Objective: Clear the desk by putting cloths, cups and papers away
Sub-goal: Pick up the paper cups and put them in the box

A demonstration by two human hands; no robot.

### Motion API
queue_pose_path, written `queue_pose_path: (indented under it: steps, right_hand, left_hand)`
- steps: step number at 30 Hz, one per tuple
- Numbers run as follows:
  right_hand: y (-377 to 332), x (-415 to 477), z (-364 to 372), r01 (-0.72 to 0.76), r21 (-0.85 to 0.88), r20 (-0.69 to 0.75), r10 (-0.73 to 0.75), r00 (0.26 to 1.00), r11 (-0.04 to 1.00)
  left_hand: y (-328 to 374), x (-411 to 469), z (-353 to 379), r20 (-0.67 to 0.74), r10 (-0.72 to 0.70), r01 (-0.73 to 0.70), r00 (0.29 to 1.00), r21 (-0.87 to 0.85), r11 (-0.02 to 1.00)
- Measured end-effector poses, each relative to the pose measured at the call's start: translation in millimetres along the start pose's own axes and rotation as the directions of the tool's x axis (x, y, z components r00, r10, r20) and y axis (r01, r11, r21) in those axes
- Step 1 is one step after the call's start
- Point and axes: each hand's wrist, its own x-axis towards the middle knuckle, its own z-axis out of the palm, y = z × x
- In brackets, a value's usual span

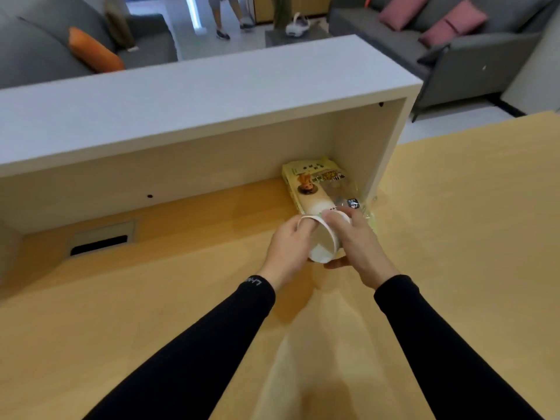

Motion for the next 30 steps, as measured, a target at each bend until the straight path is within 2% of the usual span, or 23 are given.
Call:
queue_pose_path:
  steps: [3, 6, 10, 14, 19, 23, 26, 30]
  right_hand:
    - [-12.1, -23.8, 7.4, 0.002, 0.065, 0.008, -0.002, 1.0, 0.998]
    - [-20.1, -45.8, 18.4, -0.013, 0.078, 0.027, 0.01, 1.0, 0.997]
    - [-23.5, -71.7, 48.5, 0.08, -0.009, 0.03, -0.08, 0.996, 0.997]
    - [-27.6, -101.7, 99.6, 0.164, -0.033, 0.077, -0.162, 0.984, 0.986]
    - [-44.5, -145.0, 194.5, 0.255, -0.039, 0.211, -0.242, 0.947, 0.966]
    - [-53.1, -186.0, 285.9, 0.254, 0.011, 0.337, -0.243, 0.909, 0.967]
    - [-48.4, -227.2, 368.2, 0.256, 0.011, 0.473, -0.23, 0.85, 0.967]
    - [-36.2, -293.0, 473.1, 0.27, -0.038, 0.652, -0.181, 0.737, 0.962]
  left_hand:
    - [7.2, -29.7, -14.3, -0.047, 0.085, -0.085, 0.995, -0.001, 0.996]
    - [9.8, -58.3, -31.8, -0.153, 0.173, -0.173, 0.973, 0.013, 0.985]
    - [0.3, -93.4, -64.5, -0.312, 0.242, -0.248, 0.919, 0.019, 0.969]
    - [-15.5, -129.7, -117.0, -0.463, 0.246, -0.255, 0.852, 0.045, 0.966]
    - [-29.0, -182.4, -206.5, -0.644, 0.186, -0.265, 0.742, -0.026, 0.964]
    - [-44.5, -231.1, -293.4, -0.744, 0.16, -0.285, 0.649, -0.043, 0.957]
    - [-64.0, -283.6, -370.3, -0.808, 0.124, -0.234, 0.576, -0.018, 0.972]
    - [-95.7, -361.3, -466.1, -0.871, 0.053, -0.14, 0.489, -0.018, 0.99]
